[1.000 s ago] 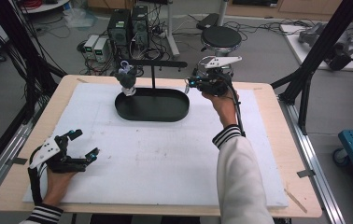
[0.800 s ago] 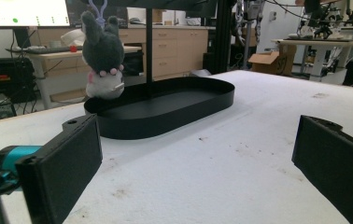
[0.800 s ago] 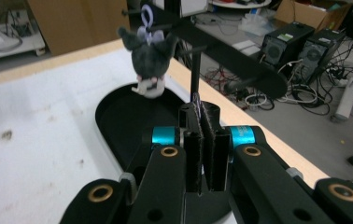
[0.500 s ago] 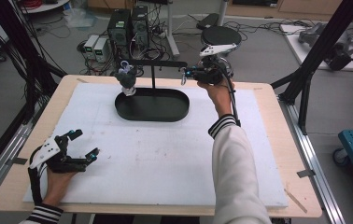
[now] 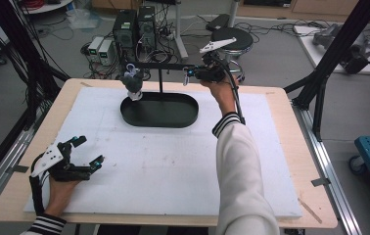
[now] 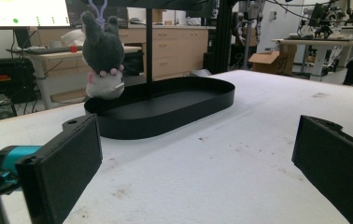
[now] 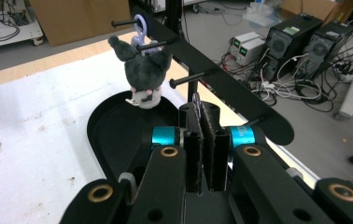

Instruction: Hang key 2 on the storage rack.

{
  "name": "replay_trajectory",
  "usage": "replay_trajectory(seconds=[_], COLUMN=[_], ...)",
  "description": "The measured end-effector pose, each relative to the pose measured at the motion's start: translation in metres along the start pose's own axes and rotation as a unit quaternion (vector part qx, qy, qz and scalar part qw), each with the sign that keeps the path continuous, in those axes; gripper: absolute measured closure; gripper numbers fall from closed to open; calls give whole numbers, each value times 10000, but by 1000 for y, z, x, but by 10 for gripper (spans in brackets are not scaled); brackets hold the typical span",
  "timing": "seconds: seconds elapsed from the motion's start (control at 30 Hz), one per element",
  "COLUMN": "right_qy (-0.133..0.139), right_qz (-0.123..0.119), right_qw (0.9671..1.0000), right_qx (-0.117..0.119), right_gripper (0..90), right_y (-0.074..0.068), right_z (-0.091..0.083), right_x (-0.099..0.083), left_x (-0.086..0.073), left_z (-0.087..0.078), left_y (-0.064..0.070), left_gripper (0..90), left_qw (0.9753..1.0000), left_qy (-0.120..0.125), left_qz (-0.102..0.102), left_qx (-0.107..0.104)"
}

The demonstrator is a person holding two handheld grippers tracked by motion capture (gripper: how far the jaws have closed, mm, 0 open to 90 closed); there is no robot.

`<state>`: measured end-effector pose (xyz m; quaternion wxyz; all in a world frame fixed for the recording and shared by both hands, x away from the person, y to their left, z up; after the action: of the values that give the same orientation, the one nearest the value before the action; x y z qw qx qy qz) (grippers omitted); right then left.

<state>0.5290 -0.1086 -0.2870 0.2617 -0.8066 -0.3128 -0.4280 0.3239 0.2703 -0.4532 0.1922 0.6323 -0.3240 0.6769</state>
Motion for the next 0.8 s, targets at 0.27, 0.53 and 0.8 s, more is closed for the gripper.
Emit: replay_trajectory(seconds=[0.27,0.53,0.8], right_qy=[-113,-193,-132], right_qz=[20,44,68], right_qw=[9999,9998,9999], right_qx=[14,-67,-55], right_gripper=[884,884,883], right_y=[6,13,21], right_z=[8,13,13], right_x=[-4,-9,-10], left_x=[0,0,0], left_z=[0,0,0], left_y=[0,0,0], left_gripper=[20,20,20], left_qw=[10000,10000,10000], left_qy=[10,10,9], left_qz=[-11,-12,-10], left_qx=[-5,0,2])
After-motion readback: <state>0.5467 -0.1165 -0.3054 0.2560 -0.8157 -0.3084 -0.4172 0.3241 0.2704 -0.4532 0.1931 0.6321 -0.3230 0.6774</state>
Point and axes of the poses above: each handheld gripper's, and its own axes: z roughly forward along the jaws, x roughly out of its top, y roughly to its right, the point moved 5 cm from there along z, roughly forward along the jaws, and after that the axes turned 11 degrees about z, right-handed, at the moved point
